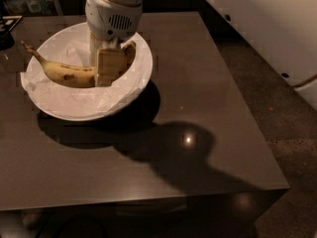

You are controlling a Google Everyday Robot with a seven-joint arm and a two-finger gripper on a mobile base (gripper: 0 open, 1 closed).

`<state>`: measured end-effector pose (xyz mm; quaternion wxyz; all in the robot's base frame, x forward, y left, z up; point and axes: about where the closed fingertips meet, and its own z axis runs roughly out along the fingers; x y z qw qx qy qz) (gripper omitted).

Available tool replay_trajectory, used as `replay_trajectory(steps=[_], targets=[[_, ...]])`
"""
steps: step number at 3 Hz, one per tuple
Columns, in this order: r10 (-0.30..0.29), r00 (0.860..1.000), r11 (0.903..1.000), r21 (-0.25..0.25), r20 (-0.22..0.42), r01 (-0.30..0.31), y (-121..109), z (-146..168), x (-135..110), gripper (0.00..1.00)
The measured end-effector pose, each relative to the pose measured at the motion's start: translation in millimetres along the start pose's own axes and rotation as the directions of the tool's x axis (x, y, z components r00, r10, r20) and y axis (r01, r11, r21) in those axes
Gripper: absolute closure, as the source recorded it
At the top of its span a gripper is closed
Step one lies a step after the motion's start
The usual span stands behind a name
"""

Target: Pick banana from white bowl

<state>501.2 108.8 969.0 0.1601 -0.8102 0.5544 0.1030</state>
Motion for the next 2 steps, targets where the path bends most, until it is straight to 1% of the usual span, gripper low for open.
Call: replay_trajectory(steps=[1,2], targets=[[0.043,0.999,0.9989,-0.019,0.025,-0.043,38.6,-2.0,12.3,1.00],[0.047,0.999,0.9987,-0.021,0.024,-0.047,39.5,-0.7,14.0,1.00]])
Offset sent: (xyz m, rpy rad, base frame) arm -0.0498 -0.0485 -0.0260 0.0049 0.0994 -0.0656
